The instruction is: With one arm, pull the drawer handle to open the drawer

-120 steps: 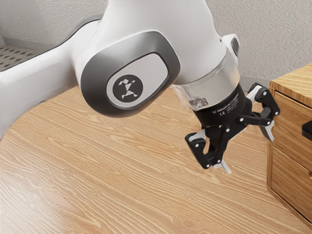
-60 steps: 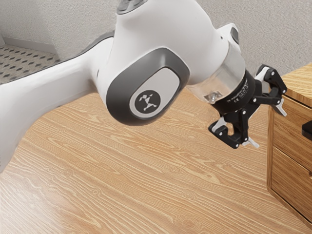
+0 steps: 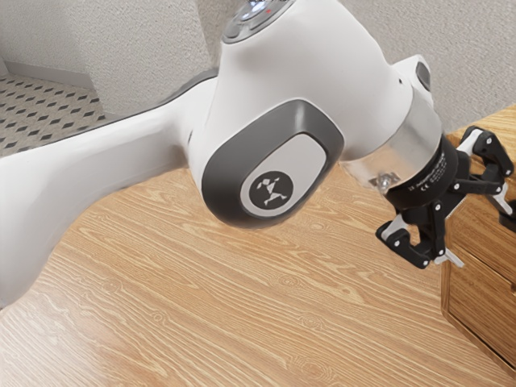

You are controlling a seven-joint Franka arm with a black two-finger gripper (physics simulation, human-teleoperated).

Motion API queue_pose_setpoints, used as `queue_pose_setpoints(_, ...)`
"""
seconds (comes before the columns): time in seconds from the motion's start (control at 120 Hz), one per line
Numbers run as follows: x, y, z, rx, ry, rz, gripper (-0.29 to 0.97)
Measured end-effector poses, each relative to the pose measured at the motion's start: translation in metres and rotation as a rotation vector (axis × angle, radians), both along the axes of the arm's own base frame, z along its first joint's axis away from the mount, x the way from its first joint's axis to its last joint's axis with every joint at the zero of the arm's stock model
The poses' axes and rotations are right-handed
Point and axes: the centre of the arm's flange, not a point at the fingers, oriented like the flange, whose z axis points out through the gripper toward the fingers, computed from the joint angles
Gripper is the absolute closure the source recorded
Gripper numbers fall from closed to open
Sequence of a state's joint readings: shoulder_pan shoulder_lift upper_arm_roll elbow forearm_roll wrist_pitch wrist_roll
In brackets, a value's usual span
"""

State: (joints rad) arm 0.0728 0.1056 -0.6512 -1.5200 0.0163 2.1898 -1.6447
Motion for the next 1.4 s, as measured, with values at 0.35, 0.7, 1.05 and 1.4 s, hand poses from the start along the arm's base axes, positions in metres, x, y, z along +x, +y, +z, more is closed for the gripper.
queue_pose_setpoints(0.35, 0.006, -0.011, -0.007, -0.028, -0.005, -0.021, 0.2)
queue_pose_setpoints(0.7, 0.004, -0.03, -0.017, -0.042, -0.006, -0.057, 0.2)
queue_pose_setpoints(1.05, 0.016, -0.023, -0.034, -0.036, 0.021, -0.045, 0.2)
queue_pose_setpoints(1.4, 0.006, -0.015, -0.031, 0.009, 0.04, -0.031, 0.19)
